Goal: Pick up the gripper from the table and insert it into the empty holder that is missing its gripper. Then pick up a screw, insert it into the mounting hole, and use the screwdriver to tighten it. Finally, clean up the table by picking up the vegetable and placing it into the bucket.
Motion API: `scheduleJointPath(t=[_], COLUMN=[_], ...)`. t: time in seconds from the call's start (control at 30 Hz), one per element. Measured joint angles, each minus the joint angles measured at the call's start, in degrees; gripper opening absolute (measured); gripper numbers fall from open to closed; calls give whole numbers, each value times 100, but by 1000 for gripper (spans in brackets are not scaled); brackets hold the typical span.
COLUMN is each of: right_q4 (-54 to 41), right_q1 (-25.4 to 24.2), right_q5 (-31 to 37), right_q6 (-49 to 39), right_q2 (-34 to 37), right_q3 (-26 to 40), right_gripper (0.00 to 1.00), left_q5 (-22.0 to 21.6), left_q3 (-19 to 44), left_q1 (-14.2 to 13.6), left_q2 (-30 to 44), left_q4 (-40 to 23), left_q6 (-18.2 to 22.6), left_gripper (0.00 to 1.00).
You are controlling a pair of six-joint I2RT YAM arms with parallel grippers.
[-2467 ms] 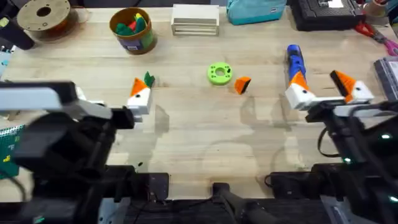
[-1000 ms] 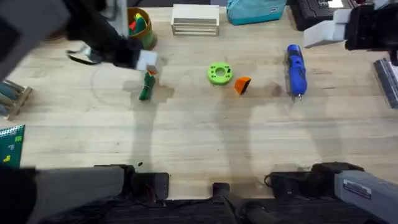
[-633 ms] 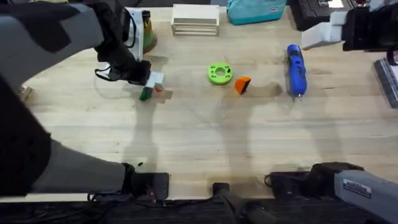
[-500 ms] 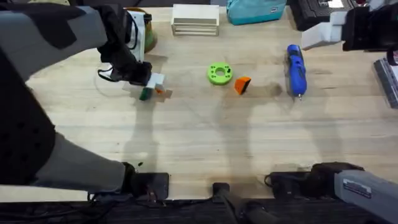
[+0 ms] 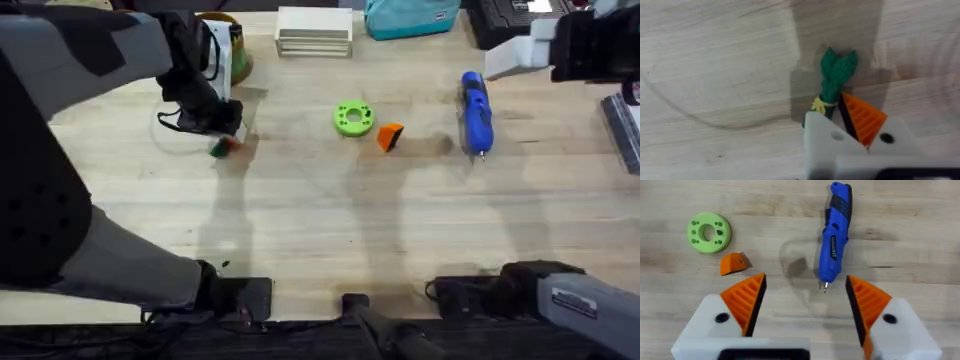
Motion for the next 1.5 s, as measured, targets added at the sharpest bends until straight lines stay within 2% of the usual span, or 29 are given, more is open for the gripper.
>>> scheduleJointPath(t=[0.03, 0.2, 0.23, 0.4, 0.53, 0.63, 0.8, 0.97, 1.1, 1.27, 1.4, 1.5], right_q4=[0, 0, 0, 0, 0, 0, 0, 0, 0, 0, 0, 0], right_q1=[0, 0, 0, 0, 0, 0, 0, 0, 0, 0, 0, 0], right_q5=[0, 0, 0, 0, 0, 0, 0, 0, 0, 0, 0, 0], right_q6=[0, 2, 0, 1, 2, 2, 2, 0, 1, 0, 1, 1], right_q2=[0, -1, 0, 0, 0, 0, 0, 0, 0, 0, -1, 0], right_q3=[0, 0, 0, 0, 0, 0, 0, 0, 0, 0, 0, 0], right_gripper=[944, 945, 944, 945, 944, 944, 944, 944, 945, 944, 944, 945], left_q5=[-2, 56, 109, 445, 903, 1292, 2012, 2563, 2735, 2740, 2634, 2591], left_q3=[0, 0, 0, 27, 219, 571, 1309, 1722, 1751, 1751, 1749, 1693], left_q1=[0, 0, 0, 0, 0, 0, 0, 0, 0, 0, 0, 0], left_q2=[0, 0, 0, -19, -318, -823, -1925, -2880, -3435, -3751, -3874, -4003], left_q4=[-2, -39, -66, -371, -696, -866, -903, -942, -951, -959, -1001, -937], left_q6=[31, 17, 0, -2, -5, -89, -528, -999, -1394, -1617, -1621, -1446], left_gripper=[86, 867, 956, 988, 988, 988, 988, 991, 990, 990, 991, 992])
